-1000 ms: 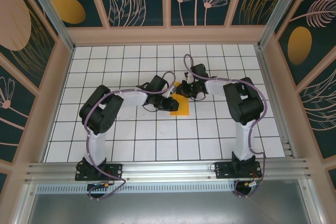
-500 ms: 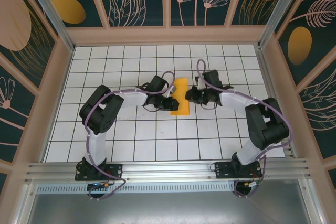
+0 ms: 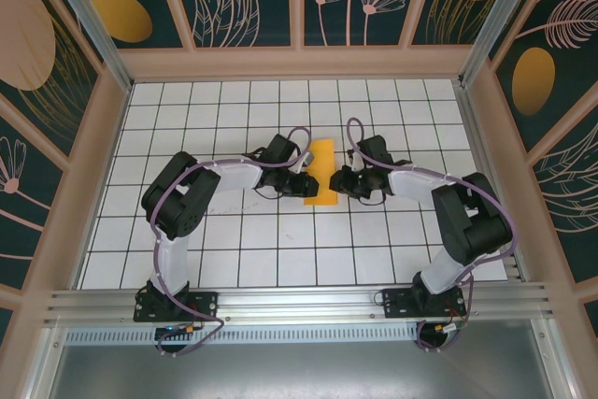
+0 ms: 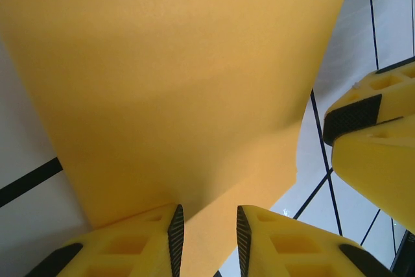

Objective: Fold a paper plane with a square sheet of paper (fold left side to right side)
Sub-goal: Hold the square sheet of paper at the center of the table.

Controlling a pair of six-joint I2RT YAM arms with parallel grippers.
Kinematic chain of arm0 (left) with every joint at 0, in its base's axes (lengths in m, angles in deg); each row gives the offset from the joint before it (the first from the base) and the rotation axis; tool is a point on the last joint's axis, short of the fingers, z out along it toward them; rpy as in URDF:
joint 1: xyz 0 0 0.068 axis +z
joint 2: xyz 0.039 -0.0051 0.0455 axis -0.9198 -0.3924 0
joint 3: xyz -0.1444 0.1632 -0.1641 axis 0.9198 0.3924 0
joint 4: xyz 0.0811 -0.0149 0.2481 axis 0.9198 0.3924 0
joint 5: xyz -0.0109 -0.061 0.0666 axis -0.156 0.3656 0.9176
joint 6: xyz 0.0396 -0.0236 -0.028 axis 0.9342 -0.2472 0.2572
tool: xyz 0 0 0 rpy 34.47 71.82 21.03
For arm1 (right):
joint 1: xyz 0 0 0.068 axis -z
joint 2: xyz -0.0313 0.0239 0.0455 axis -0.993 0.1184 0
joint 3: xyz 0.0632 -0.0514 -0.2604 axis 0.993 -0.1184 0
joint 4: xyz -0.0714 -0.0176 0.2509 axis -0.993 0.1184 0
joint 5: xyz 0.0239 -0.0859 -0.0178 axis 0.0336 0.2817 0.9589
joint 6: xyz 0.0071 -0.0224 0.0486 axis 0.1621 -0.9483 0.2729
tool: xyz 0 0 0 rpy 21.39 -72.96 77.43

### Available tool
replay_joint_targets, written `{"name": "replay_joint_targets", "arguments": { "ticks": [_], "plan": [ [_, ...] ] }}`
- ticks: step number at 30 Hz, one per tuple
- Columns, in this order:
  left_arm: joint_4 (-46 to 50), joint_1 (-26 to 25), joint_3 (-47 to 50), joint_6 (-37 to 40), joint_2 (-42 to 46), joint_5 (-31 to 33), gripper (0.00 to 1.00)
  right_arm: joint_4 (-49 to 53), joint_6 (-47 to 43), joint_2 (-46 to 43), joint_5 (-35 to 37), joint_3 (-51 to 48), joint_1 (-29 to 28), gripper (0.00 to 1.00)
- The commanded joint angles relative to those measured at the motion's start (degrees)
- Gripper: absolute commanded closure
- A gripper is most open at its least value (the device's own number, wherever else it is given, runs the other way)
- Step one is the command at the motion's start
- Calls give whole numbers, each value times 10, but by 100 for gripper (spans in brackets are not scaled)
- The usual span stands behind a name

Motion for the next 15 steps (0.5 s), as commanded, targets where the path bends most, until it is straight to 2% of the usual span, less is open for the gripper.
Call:
{"name": "replay_joint_targets", "arguments": {
  "ticks": [1,9,15],
  "plan": [
    [5,-3,-4,-3,-10,7,68,6,-18,18,13,22,3,71],
    [10,-2,-10,0,-11,6,68,13,-22,27,24,22,8,63],
    [11,-2,-11,-1,-12,8,68,7,-25,35,0,19,9,66]
  ]
}}
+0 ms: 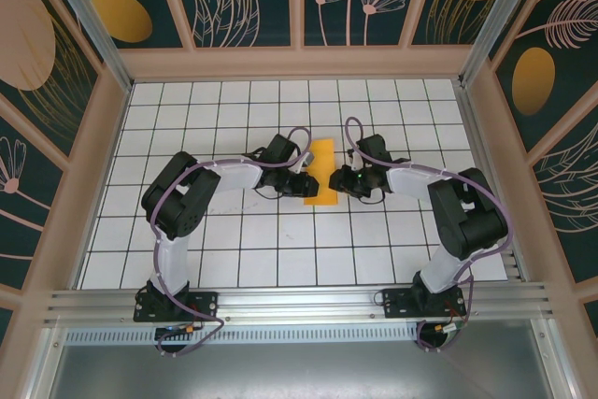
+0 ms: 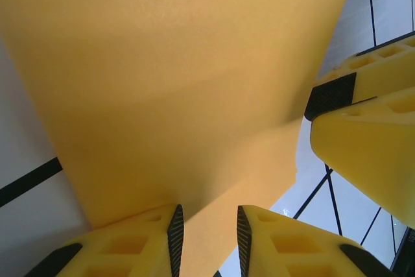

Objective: Fold a paper plane with a square sheet of paper (fold left side to right side)
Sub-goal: Hold the square sheet of paper at the center of the table.

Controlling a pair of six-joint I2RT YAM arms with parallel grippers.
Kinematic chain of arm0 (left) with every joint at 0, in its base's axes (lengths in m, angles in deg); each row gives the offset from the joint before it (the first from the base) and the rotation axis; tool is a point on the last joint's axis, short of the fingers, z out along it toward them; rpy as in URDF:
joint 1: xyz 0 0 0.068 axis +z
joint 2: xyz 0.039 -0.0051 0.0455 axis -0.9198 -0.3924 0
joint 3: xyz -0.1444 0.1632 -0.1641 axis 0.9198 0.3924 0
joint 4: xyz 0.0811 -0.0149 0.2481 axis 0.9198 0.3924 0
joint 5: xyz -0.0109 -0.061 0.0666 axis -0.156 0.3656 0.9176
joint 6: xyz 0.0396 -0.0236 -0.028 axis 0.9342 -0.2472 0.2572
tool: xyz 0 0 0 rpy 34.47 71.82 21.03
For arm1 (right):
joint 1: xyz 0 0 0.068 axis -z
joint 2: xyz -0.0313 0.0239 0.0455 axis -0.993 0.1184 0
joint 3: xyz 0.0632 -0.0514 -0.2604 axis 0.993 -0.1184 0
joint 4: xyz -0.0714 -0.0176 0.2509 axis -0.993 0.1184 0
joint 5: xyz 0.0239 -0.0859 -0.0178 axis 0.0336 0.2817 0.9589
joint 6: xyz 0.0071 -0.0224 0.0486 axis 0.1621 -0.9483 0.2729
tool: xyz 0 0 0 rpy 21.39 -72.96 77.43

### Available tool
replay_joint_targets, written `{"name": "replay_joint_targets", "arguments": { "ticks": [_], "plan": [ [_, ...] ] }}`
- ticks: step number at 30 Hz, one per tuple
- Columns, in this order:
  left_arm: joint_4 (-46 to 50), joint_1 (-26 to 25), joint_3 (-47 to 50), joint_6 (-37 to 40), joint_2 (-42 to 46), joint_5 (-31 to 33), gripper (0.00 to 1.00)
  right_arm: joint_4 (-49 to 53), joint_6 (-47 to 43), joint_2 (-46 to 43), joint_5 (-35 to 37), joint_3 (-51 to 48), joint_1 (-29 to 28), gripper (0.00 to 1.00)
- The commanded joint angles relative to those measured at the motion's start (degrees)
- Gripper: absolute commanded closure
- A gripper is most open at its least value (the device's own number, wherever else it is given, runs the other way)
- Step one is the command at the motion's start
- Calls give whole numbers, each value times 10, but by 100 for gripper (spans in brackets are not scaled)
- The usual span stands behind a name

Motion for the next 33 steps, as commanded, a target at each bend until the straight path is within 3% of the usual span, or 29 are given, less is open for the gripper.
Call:
{"name": "replay_joint_targets", "arguments": {
  "ticks": [1,8,15,21,33],
  "plan": [
    [10,-3,-10,0,-11,8,68,5,-10,17,-11,11,3,68],
    [10,-3,-13,-3,-2,7,67,10,-14,29,-13,13,3,76],
    [23,-2,-31,-3,17,9,63,20,-21,33,-9,21,3,95],
    [55,-1,-58,8,39,29,57,44,-35,38,10,40,4,97],
    [76,2,-67,15,55,47,56,65,-44,57,33,55,5,96]
  ]
}}
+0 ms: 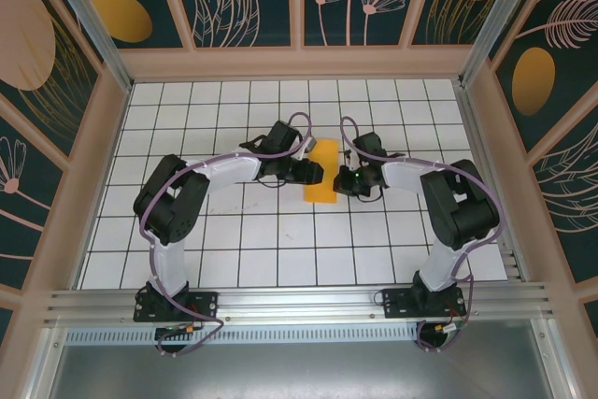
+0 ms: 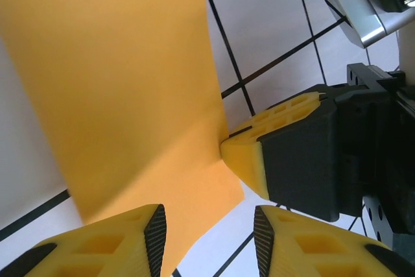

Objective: Fold a paper plane with a square sheet of paper (fold left side to right side)
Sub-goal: Hold the square sheet of paper at the center of the table.

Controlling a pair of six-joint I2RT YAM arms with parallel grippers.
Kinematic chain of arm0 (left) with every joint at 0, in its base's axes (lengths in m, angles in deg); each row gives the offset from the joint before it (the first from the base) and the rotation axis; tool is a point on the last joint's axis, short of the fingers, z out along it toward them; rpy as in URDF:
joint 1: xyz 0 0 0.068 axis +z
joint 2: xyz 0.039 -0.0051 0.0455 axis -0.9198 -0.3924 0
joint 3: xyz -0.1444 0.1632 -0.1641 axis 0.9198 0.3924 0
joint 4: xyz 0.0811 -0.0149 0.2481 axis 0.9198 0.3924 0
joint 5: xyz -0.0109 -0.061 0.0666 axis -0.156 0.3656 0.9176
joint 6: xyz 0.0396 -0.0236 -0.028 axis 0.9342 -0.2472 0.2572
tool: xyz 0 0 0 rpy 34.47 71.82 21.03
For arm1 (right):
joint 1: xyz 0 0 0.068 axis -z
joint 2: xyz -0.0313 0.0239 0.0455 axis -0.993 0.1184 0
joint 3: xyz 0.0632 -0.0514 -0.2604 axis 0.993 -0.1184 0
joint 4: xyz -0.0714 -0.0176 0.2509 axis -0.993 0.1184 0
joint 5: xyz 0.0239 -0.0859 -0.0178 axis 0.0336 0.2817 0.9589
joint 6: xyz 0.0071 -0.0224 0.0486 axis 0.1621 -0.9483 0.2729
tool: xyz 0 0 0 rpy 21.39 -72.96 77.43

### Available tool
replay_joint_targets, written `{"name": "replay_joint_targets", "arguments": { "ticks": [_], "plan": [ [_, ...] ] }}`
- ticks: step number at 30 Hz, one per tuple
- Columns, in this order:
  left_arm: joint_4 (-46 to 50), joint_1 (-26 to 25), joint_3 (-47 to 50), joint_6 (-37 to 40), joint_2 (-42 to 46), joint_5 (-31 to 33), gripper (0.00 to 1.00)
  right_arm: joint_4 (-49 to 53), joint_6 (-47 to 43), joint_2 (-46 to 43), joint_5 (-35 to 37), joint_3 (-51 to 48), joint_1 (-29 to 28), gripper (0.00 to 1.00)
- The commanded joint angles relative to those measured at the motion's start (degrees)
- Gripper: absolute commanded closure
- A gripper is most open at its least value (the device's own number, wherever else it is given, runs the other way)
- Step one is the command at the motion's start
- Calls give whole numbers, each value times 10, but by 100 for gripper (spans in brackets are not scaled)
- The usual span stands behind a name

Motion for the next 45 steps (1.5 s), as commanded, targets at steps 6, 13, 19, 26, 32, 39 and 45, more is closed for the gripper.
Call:
{"name": "replay_joint_targets", "arguments": {
  "ticks": [6,13,19,26,32,39,45],
  "plan": [
    [24,2,-15,13,16,8,56,25,-17,22,21,19,5,96],
    [24,12,-32,12,9,6,55,34,-19,27,28,15,5,96],
    [20,22,-83,20,-43,-44,59,37,-19,28,29,11,5,96],
    [42,25,-139,34,-108,-52,58,44,-23,29,36,12,4,96],
    [43,31,-152,32,-135,-38,58,47,-25,32,38,12,4,96],
    [44,38,-144,28,-151,-6,58,56,-29,36,45,14,4,96],
    [38,39,-134,26,-162,0,58,60,-32,39,45,16,4,95]
  ]
}}
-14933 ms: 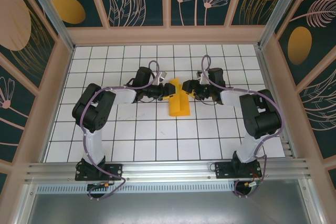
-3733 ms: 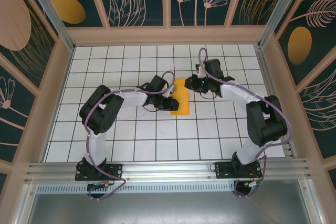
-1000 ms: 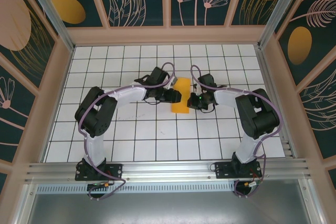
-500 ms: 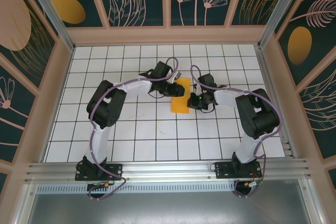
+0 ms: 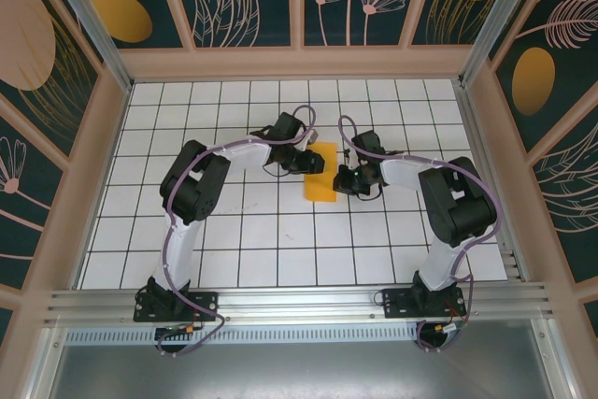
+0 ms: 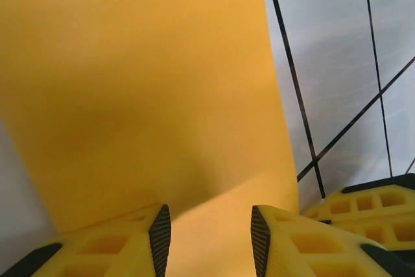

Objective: Fold a paper plane with a square sheet of paper (fold left side to right side)
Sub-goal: Hold the square sheet of paper at the center of the table.

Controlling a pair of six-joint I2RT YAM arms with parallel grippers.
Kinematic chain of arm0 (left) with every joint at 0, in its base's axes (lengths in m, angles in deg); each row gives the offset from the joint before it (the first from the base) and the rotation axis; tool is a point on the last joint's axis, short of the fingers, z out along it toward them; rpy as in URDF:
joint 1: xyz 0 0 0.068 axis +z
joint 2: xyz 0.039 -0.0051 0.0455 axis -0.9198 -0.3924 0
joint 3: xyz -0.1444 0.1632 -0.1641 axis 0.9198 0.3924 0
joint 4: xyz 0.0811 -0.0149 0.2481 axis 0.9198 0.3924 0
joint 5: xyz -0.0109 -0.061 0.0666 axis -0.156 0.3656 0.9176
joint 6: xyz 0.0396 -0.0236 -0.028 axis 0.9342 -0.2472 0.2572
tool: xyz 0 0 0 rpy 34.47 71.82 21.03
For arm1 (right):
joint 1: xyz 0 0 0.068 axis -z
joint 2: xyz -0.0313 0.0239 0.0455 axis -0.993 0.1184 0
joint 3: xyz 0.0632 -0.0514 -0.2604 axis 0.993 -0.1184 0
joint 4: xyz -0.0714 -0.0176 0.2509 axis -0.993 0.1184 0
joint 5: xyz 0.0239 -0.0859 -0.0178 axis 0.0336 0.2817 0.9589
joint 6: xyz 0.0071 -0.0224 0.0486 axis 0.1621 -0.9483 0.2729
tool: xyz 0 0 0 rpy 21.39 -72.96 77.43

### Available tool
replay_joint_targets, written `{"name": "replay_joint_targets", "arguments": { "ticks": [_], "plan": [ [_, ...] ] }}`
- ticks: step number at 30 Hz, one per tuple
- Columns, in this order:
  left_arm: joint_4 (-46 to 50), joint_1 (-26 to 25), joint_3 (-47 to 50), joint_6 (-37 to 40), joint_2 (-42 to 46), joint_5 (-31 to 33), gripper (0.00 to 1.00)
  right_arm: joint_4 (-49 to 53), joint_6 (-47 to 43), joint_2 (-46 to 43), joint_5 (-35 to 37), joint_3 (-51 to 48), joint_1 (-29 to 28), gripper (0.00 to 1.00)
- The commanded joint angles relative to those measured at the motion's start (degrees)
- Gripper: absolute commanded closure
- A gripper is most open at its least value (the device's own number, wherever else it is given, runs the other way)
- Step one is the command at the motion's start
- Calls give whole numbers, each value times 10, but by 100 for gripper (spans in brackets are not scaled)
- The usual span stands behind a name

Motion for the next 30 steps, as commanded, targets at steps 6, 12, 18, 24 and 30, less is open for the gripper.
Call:
{"name": "replay_joint_targets", "arguments": {
  "ticks": [6,12,18,24,30],
  "plan": [
    [8,5,9,7,-22,24,59,51,-19,25,32,7,3,92],
    [-5,5,33,1,-17,24,59,69,-22,-25,26,32,15,76],
    [-22,5,45,-9,-15,16,60,92,-18,-80,31,43,20,71],
    [-24,4,49,-10,-12,16,60,-3,26,-80,-67,5,-15,72],
    [-23,5,51,-8,-10,16,60,-18,36,-13,-62,13,-42,73]
  ]
}}
